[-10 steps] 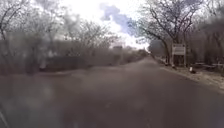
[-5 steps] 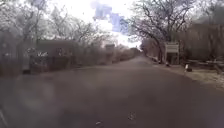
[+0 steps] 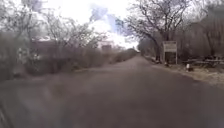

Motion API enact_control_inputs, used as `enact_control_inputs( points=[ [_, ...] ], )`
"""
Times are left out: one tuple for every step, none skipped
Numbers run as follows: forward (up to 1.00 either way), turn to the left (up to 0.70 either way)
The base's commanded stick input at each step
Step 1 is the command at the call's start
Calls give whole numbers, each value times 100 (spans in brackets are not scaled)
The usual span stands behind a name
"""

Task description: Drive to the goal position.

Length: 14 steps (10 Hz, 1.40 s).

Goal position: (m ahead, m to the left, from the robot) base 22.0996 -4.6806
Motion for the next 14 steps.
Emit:
enact_control_inputs(
  points=[
    [70,0],
    [70,0],
    [70,0],
    [70,0],
    [70,0],
    [70,0],
    [70,0],
    [70,0],
    [70,0],
    [70,0],
    [70,0],
    [70,0],
    [70,0],
    [70,0]
  ],
)
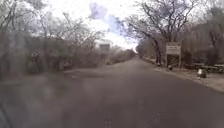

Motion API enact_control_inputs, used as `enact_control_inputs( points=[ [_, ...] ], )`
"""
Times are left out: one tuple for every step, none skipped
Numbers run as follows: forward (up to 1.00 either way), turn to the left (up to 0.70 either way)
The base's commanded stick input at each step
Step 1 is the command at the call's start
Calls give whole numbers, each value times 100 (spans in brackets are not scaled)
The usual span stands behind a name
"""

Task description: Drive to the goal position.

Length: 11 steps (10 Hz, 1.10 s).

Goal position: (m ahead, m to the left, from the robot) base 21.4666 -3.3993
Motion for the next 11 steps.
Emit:
enact_control_inputs(
  points=[
    [70,0],
    [70,0],
    [70,0],
    [70,0],
    [70,0],
    [70,0],
    [70,0],
    [70,0],
    [70,0],
    [70,0],
    [70,0]
  ],
)
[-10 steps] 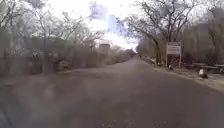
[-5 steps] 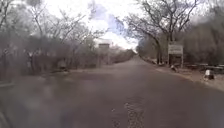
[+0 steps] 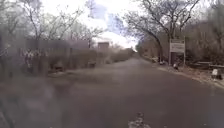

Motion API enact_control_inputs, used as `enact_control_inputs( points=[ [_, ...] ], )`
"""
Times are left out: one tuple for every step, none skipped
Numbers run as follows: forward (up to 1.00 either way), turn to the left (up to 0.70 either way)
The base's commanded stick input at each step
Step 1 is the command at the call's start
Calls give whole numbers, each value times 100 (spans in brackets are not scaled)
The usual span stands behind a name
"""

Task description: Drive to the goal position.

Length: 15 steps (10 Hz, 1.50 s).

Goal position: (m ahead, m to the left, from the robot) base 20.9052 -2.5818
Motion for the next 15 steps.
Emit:
enact_control_inputs(
  points=[
    [70,0],
    [70,0],
    [70,0],
    [70,0],
    [70,0],
    [70,0],
    [70,0],
    [70,0],
    [70,0],
    [70,0],
    [70,0],
    [70,0],
    [70,0],
    [70,0],
    [70,0]
  ],
)
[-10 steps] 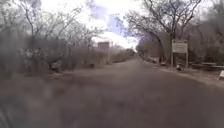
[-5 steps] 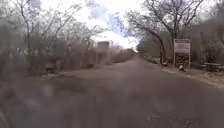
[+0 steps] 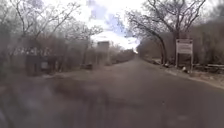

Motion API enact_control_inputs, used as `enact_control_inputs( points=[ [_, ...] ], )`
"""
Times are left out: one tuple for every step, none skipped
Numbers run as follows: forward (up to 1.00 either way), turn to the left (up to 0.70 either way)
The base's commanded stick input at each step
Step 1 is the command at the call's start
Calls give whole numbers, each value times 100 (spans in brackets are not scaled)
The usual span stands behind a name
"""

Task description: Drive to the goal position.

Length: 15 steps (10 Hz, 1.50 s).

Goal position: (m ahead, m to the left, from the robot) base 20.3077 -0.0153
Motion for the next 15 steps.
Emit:
enact_control_inputs(
  points=[
    [70,0],
    [70,0],
    [70,0],
    [70,-34],
    [70,-34],
    [70,-34],
    [70,-21],
    [70,-9],
    [70,0],
    [70,0],
    [70,0],
    [70,0],
    [70,0],
    [70,0],
    [70,0]
  ],
)
